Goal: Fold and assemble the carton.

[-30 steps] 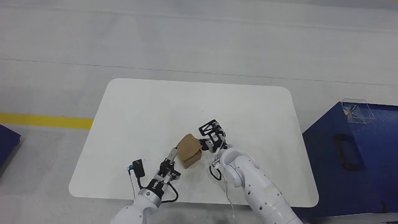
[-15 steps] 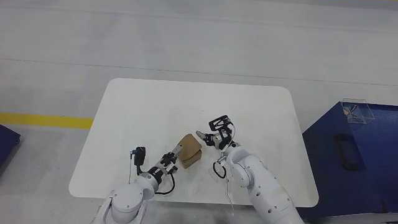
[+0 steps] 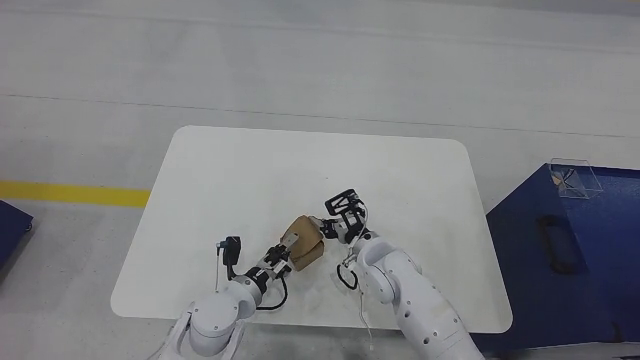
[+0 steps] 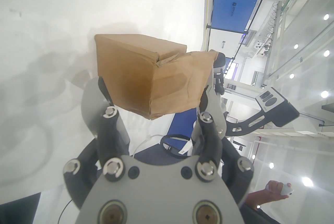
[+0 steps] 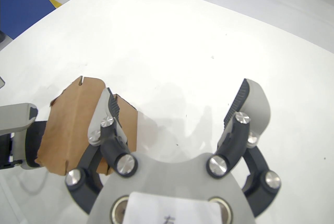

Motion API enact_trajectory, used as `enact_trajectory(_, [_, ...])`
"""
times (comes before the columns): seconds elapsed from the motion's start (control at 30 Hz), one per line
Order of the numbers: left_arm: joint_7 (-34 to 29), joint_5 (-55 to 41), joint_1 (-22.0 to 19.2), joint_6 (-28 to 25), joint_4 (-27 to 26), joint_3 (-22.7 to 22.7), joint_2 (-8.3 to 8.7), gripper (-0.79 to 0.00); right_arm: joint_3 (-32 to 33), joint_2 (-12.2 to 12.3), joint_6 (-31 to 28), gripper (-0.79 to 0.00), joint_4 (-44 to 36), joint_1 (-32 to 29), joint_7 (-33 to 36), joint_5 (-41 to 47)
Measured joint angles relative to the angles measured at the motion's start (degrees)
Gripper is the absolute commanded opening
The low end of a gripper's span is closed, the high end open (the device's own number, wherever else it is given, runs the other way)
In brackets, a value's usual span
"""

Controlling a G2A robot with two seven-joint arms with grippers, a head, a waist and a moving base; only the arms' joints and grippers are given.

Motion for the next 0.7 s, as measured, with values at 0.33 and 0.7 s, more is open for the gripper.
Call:
enact_trajectory(0.33, [1.22, -1.72, -0.76, 0.23, 1.24, 0.19, 0.03, -0.271, -1.55, -0.64, 1.13, 0.0, 1.33, 0.62, -0.68, -1.2])
enact_trajectory(0.7, [2.04, -1.79, -0.94, 0.84, 1.52, 1.03, 0.17, -0.409, -2.5, -1.06, 0.82, 0.0, 2.01, 0.82, -0.3, -2.23])
